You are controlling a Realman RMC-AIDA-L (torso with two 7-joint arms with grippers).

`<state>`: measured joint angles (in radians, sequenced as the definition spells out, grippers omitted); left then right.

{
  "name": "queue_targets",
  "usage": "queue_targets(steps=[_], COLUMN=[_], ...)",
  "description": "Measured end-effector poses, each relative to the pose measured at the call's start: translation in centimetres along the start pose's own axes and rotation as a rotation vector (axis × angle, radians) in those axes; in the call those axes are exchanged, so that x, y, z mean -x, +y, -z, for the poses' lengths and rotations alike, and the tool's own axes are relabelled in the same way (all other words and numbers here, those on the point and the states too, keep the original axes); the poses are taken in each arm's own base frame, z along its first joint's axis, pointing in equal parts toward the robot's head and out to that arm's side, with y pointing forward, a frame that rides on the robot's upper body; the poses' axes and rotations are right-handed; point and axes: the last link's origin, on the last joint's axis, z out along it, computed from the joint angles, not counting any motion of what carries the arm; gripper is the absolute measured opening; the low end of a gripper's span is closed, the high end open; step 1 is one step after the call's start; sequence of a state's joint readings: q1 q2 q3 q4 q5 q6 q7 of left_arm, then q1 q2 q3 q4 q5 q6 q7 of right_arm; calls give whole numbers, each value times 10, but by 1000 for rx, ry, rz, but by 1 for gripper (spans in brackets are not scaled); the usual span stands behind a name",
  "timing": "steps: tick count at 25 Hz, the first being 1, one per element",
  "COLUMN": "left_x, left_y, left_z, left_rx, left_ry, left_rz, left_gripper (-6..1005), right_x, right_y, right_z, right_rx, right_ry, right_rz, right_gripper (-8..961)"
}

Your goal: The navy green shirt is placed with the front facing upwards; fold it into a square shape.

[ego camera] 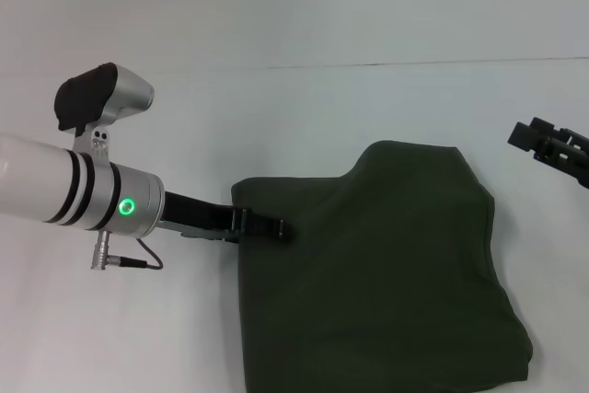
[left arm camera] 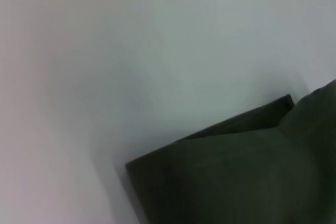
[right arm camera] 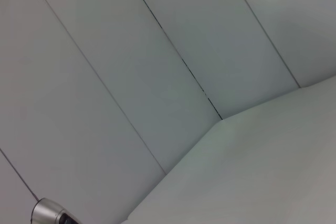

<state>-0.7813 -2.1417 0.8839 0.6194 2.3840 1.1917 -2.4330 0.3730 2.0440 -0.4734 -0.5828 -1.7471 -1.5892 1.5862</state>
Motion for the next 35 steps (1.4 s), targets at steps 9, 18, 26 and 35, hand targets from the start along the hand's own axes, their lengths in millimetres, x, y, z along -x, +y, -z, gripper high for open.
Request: queue_targets(steps=[9,18,26,35], left_x=[-2,-2,-5,-17], left_y=[-2,-5,-6,-9], left_z=[-1,-2,-2,-2], left_rx=[-19,-35,-42,-72], left_ry=[24,34,61,135], left_rz=[-1,-15,-35,-36], left_gripper=[815,556,214,65], right_x=[0,1,1,1], right_y=[0,1,1,1], right_z=[1,-2,-4,-6], right_rx=[-2,6,4,5], right_ry=[-2,3,2,-1], right_rz=[-1,3,2,2], right_gripper=[778,778,779,779])
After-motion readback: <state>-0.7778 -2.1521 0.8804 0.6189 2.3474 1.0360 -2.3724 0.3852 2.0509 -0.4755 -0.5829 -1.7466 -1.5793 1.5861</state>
